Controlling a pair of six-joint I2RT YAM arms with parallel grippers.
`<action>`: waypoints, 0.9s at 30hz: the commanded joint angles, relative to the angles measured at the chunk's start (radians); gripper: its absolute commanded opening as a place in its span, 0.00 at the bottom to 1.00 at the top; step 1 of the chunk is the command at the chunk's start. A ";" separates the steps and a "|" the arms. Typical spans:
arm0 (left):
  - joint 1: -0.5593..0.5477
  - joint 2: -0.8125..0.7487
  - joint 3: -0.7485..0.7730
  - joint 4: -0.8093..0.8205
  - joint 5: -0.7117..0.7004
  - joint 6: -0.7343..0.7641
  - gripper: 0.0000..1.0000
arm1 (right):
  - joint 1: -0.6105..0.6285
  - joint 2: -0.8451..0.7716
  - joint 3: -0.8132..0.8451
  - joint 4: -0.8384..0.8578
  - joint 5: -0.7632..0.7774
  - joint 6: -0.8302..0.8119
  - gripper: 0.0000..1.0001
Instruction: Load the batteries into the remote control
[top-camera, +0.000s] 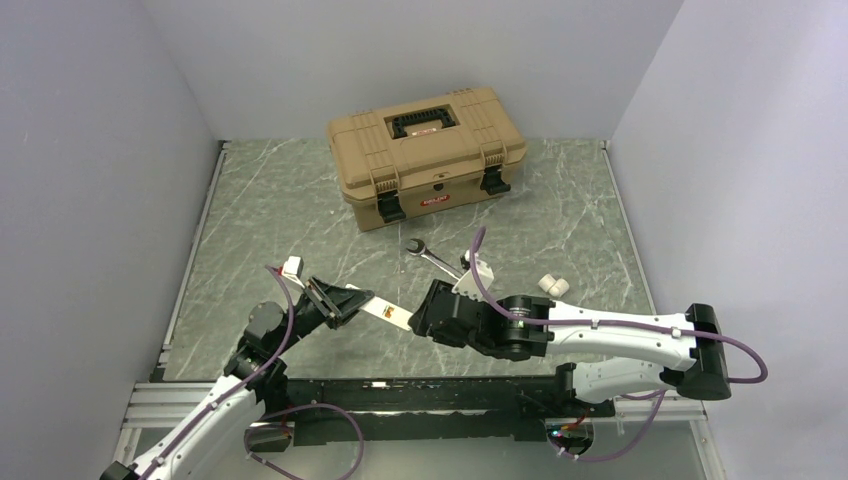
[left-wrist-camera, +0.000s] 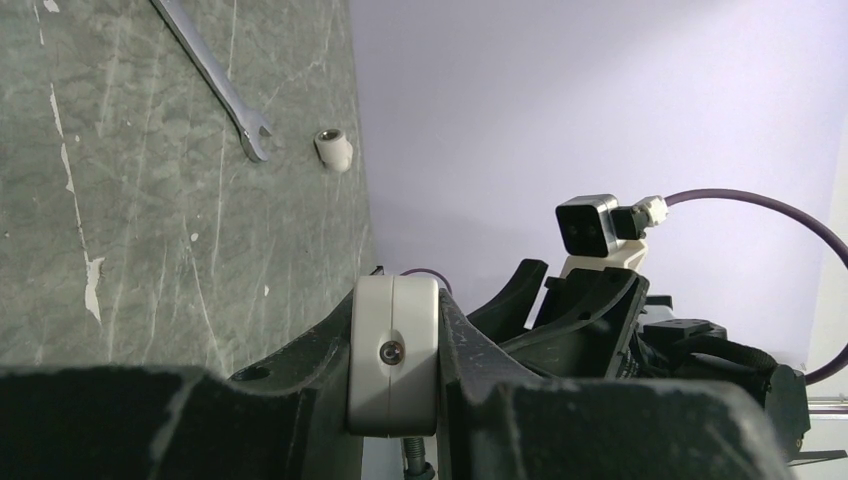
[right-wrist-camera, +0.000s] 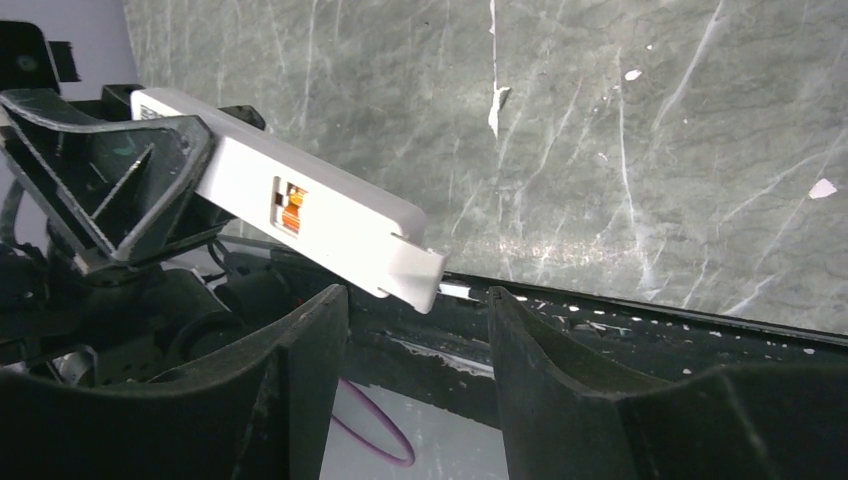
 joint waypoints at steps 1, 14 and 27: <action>0.004 -0.008 -0.101 0.027 -0.017 -0.007 0.02 | -0.004 -0.007 -0.021 0.041 -0.006 0.010 0.55; 0.004 -0.001 -0.102 0.025 -0.018 0.002 0.02 | -0.012 0.019 -0.013 0.059 -0.019 0.001 0.53; 0.005 0.003 -0.097 0.028 -0.017 0.007 0.03 | -0.026 0.029 -0.020 0.068 -0.027 -0.005 0.52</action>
